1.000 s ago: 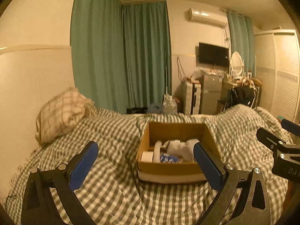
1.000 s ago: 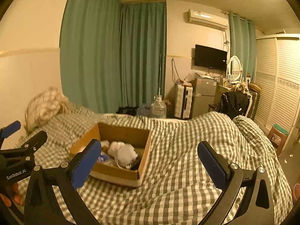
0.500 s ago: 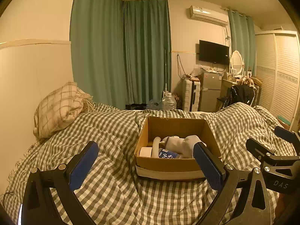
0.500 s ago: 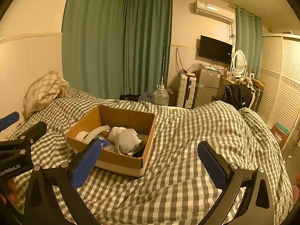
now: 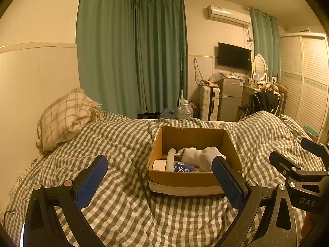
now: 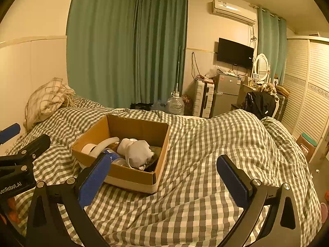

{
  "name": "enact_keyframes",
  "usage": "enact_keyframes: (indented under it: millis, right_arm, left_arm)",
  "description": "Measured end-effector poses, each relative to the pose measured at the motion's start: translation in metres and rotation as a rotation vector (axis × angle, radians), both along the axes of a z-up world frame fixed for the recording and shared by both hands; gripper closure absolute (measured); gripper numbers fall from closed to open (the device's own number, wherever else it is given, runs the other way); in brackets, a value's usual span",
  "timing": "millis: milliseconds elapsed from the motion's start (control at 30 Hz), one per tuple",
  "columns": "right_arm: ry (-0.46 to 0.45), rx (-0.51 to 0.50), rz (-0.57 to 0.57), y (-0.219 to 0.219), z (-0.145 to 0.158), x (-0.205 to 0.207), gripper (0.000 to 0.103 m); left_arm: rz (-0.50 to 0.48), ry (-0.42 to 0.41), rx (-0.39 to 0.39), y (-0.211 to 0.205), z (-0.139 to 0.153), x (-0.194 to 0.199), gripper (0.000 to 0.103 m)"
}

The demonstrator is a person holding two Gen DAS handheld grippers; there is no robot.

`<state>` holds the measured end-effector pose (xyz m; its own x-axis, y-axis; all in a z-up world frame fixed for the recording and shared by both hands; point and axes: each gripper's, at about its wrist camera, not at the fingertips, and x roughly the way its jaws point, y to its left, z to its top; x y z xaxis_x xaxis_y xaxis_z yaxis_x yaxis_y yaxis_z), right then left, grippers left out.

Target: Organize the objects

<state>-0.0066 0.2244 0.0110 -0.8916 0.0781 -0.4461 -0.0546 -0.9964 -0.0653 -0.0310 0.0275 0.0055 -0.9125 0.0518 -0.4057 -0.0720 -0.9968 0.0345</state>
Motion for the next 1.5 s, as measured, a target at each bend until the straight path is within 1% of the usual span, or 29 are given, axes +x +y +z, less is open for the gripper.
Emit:
enact_keyframes:
  millis: [1000,1133,1333,1500]
  right_arm:
    - [-0.004,0.000,0.002,-0.0024,-0.0044,0.0015,0.000]
    - [-0.006,0.002,0.001,-0.0036,-0.0048,0.0018,0.000]
    - [-0.006,0.003,0.001,-0.0037,-0.0048,0.0019,0.000]
    - [-0.009,0.003,0.000,-0.0038,-0.0049,0.0022,0.000]
  left_arm:
    - [0.000,-0.013,0.004,-0.0002,-0.0038,-0.0013,0.000]
    - [-0.013,-0.025,0.019,-0.0013,-0.0039,-0.0024,0.000]
    - [0.001,-0.025,0.011,-0.0012,-0.0044,-0.0028,0.000]
    - [0.009,-0.032,0.025,-0.0036,-0.0062,-0.0039,0.000]
